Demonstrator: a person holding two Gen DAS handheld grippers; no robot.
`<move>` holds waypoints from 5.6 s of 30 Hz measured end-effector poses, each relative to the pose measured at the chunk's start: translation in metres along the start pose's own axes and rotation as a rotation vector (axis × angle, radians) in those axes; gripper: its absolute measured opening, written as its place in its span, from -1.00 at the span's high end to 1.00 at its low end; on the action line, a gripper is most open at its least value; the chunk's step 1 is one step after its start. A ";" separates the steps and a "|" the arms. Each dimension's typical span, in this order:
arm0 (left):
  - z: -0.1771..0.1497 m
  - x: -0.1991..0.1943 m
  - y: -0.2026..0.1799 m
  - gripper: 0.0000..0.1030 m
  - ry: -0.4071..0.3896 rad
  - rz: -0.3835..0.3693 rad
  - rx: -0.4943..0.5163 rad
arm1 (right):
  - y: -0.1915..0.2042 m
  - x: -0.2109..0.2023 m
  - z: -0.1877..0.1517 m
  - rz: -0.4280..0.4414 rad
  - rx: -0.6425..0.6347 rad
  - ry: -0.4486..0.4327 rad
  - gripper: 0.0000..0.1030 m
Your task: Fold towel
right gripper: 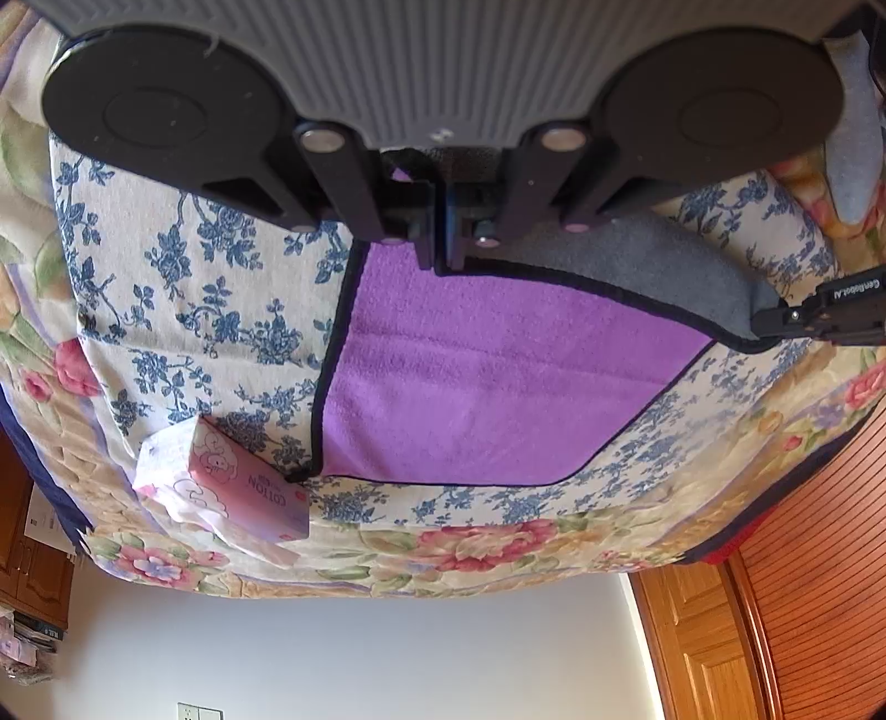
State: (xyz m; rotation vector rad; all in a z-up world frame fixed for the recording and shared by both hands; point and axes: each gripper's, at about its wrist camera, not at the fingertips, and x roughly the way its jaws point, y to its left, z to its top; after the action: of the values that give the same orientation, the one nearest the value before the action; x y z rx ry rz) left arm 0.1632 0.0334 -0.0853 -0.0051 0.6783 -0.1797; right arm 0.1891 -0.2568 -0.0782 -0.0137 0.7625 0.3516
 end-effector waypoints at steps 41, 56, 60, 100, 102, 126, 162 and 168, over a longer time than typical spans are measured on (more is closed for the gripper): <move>0.041 0.026 0.001 0.88 -0.048 -0.018 0.029 | -0.005 0.008 0.034 0.011 -0.092 -0.118 0.92; 0.055 0.039 0.003 0.88 -0.059 -0.027 0.038 | -0.010 0.019 0.045 0.013 -0.118 -0.141 0.92; 0.060 0.040 0.003 0.88 -0.067 -0.026 0.042 | -0.011 0.020 0.049 0.010 -0.125 -0.155 0.92; 0.123 0.081 0.002 0.88 -0.107 -0.027 0.097 | -0.028 0.051 0.097 -0.027 -0.181 -0.258 0.92; 0.127 0.083 0.001 0.88 -0.113 -0.023 0.102 | -0.028 0.053 0.099 -0.025 -0.186 -0.264 0.92; 0.155 0.136 0.020 0.88 -0.150 0.030 0.078 | -0.046 0.092 0.128 -0.035 -0.139 -0.379 0.92; 0.145 0.220 0.026 0.35 -0.023 0.080 0.108 | -0.073 0.163 0.117 -0.105 -0.129 -0.202 0.88; 0.147 0.211 0.027 0.00 -0.026 0.093 0.094 | -0.071 0.156 0.115 -0.121 -0.131 -0.193 0.53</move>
State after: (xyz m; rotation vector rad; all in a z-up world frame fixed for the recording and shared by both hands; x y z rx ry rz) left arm 0.4205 0.0165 -0.1041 0.1135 0.6422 -0.1216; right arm 0.3935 -0.2601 -0.1091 -0.1464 0.5442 0.2823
